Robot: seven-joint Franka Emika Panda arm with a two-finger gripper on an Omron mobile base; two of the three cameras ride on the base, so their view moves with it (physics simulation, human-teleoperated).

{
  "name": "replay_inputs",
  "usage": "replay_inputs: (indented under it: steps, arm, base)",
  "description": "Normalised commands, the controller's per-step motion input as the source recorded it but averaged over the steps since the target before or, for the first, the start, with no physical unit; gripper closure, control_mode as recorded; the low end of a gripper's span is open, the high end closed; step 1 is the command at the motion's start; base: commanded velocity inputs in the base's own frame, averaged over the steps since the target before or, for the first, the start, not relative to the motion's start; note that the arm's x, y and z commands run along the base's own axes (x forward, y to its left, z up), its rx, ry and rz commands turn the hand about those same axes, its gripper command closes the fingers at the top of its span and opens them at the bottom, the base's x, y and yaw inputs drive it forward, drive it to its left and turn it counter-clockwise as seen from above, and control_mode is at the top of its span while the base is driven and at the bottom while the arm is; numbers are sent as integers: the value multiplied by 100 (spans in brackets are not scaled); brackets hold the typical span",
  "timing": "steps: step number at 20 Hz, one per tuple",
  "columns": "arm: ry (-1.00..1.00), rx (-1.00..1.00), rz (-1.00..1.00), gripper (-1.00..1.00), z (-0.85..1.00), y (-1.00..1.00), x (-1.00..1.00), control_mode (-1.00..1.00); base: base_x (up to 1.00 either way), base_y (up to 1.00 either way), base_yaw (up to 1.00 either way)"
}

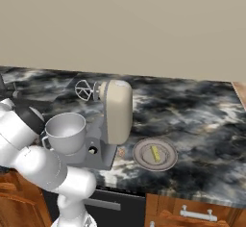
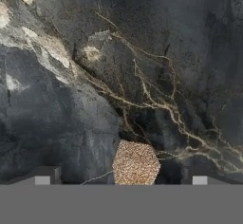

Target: Add butter and sugar cubes to the stand mixer bowl and then turn on the stand mixer to begin making frosting.

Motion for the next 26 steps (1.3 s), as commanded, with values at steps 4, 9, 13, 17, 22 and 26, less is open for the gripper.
replay_inputs:
  steps: [4, 9, 13, 17, 22, 26]
  arm:
    - [1, 1, -6, -100, -17, 0, 6, -100]
    - [0, 0, -6, -100, -17, 0, 2, -100]
    - [0, 0, -8, -100, -17, 0, 0, -100]
    - [0, 0, -6, -100, -17, 0, 0, -100]
    - [-3, 0, -5, -100, -16, -4, 0, -100]
    - [-2, 0, -6, -100, 0, -9, 0, -100]
  base:
    - [0, 0, 0]
    - [0, 0, 0]
    - [0, 0, 0]
    - [0, 0, 0]
    - [0, 0, 0]
    - [0, 0, 0]
